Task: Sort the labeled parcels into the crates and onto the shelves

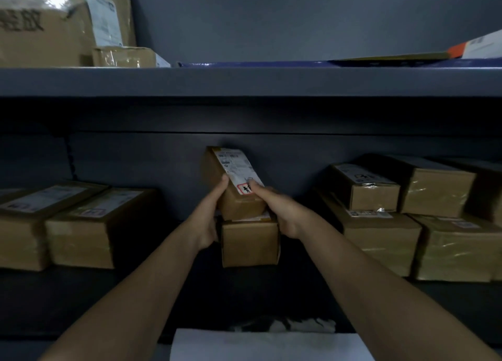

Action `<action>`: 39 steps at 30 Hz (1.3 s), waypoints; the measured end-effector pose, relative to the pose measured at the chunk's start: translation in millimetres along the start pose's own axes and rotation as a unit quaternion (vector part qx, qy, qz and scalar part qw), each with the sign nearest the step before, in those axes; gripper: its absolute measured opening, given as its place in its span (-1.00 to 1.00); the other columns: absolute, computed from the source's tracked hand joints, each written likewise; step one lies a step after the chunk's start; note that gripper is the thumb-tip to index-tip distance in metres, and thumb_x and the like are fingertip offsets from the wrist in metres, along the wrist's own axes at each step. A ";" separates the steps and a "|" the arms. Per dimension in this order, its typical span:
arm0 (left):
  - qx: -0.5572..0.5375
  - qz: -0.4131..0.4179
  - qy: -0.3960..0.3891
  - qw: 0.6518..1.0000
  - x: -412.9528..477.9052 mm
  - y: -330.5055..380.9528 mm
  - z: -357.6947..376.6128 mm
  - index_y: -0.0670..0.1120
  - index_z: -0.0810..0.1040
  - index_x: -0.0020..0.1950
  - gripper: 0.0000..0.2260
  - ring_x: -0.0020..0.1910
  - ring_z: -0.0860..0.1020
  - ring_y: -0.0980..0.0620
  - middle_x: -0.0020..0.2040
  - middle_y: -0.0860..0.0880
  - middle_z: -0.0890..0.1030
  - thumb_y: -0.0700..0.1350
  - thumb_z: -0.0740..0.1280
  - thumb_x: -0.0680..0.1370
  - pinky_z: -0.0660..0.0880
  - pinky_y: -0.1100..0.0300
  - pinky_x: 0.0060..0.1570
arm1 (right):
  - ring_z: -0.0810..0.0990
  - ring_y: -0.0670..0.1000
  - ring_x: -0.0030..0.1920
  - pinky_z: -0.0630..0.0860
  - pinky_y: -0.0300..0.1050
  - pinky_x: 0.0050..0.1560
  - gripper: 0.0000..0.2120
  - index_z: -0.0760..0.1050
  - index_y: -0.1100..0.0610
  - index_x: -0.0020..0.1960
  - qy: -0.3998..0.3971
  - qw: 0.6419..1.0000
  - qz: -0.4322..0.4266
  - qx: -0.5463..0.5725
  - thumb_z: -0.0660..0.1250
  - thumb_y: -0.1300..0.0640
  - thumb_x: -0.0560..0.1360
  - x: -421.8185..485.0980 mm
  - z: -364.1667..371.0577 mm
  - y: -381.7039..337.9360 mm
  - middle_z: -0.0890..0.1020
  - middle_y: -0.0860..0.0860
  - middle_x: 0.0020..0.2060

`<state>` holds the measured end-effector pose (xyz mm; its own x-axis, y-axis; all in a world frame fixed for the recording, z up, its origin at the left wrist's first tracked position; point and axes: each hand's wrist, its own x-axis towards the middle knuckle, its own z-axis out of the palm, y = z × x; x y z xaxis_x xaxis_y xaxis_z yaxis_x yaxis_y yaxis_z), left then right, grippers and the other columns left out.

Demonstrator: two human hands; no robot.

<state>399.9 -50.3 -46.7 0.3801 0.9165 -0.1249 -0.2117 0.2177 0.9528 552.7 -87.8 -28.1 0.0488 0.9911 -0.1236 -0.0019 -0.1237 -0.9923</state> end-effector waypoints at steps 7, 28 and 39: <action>-0.072 -0.026 0.060 0.995 1.0 -2.8 -32.0 0.00 0.56 0.14 -0.56 0.22 0.45 -0.21 0.20 -0.14 0.55 0.23 0.17 0.44 0.24 -0.35 0.19 | 0.56 0.07 -0.08 0.52 -0.07 -0.10 -0.56 0.49 0.13 0.08 0.106 0.992 0.071 0.006 0.19 -0.25 0.56 8.0 -7.3 25.2 0.59 0.06 -0.06; -0.239 0.092 -0.012 0.967 -81.5 -17.5 38.4 -0.01 0.57 0.14 -0.66 0.17 0.55 -0.13 0.15 -0.11 0.62 0.15 0.24 0.50 0.51 -0.17 -0.02 | 0.59 0.02 0.07 0.53 -0.08 -0.03 -0.45 0.39 -0.05 0.39 0.113 0.979 -0.156 0.067 0.43 0.10 0.44 -112.6 -58.9 17.1 0.60 0.04 0.14; -0.133 0.059 -0.115 0.983 -180.0 -96.3 200.4 0.00 0.60 0.04 -0.67 0.10 0.57 -0.09 0.01 -0.07 0.66 0.20 0.25 0.49 0.48 -0.11 0.06 | 0.61 0.12 0.06 0.59 0.10 0.07 -0.60 0.45 0.05 0.20 0.224 0.965 -0.116 0.069 0.46 0.06 0.41 -304.8 -207.8 62.3 0.64 0.11 0.05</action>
<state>532.3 -303.5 -60.5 0.5259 0.8471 0.0769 -0.4823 0.2225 0.8473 745.3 -407.7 -51.4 0.4903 0.8673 0.0855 -0.0698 0.1369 -0.9881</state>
